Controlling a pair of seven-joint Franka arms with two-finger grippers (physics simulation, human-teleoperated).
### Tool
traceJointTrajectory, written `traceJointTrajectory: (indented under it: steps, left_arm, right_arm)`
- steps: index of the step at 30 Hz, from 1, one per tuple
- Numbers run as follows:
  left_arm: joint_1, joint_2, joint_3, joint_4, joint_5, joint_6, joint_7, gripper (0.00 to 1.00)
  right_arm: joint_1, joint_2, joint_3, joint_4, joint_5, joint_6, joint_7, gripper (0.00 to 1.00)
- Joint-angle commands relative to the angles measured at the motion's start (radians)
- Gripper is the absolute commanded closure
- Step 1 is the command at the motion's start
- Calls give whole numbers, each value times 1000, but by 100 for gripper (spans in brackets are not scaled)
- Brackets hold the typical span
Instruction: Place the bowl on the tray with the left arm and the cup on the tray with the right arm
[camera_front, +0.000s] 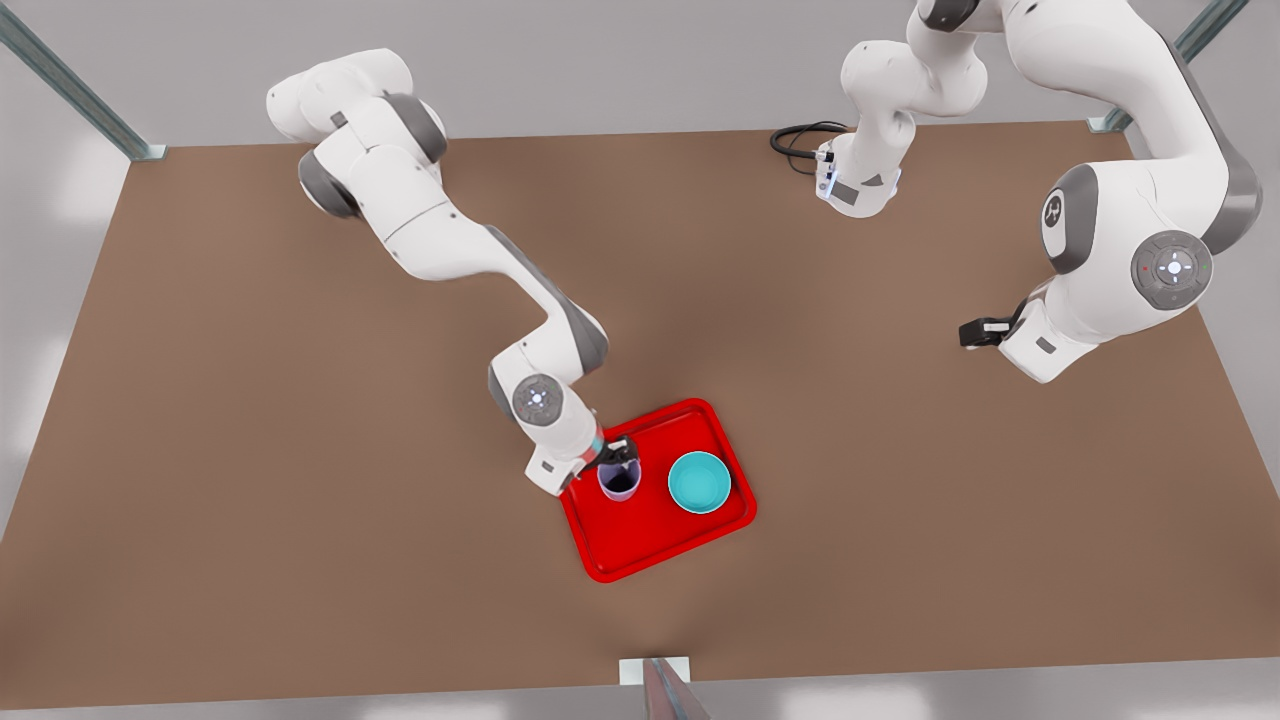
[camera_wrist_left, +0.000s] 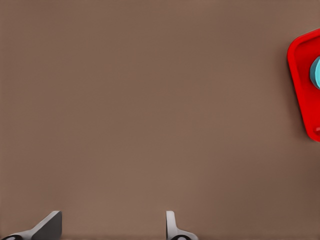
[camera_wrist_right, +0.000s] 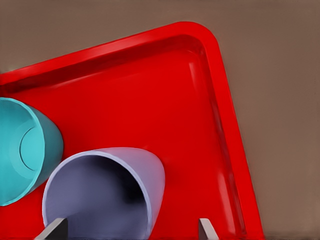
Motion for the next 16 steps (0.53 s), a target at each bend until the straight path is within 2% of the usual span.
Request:
traceJointTrajectory:
  steps: [1,4,5,6,7,8,9,11,16]
  left_arm:
    - [0,0,0,0,0,-2,0,0]
    - [2,-12,2,2,0,0,0,0]
    - [3,-12,2,3,0,0,-2,0]
    - [2,-14,2,6,2,-9,-2,0]
    - [0,-12,2,9,2,-9,0,0]
    - [2,-12,0,21,2,-8,3,0]
    - [2,-11,0,23,3,-8,0,0]
    - [2,-12,-1,23,3,-9,0,0]
    - [2,-12,-1,23,3,-23,0,0]
  right_arm:
    - [-2,-9,0,0,17,-13,0,0]
    - [-12,-76,0,-3,40,-101,0,0]
    - [-31,-185,0,-74,39,-151,-5,0]
    - [-103,-392,0,-199,31,-263,-14,0]
    - [-215,-581,0,-240,-18,-473,-63,0]
    - [-369,-760,0,-353,-101,-558,-190,0]
    - [-490,-865,0,-422,-92,-576,-351,0]
    - [-581,-877,-8,-398,-52,-595,-416,0]
    - [-619,-868,-8,-362,-43,-608,-416,0]
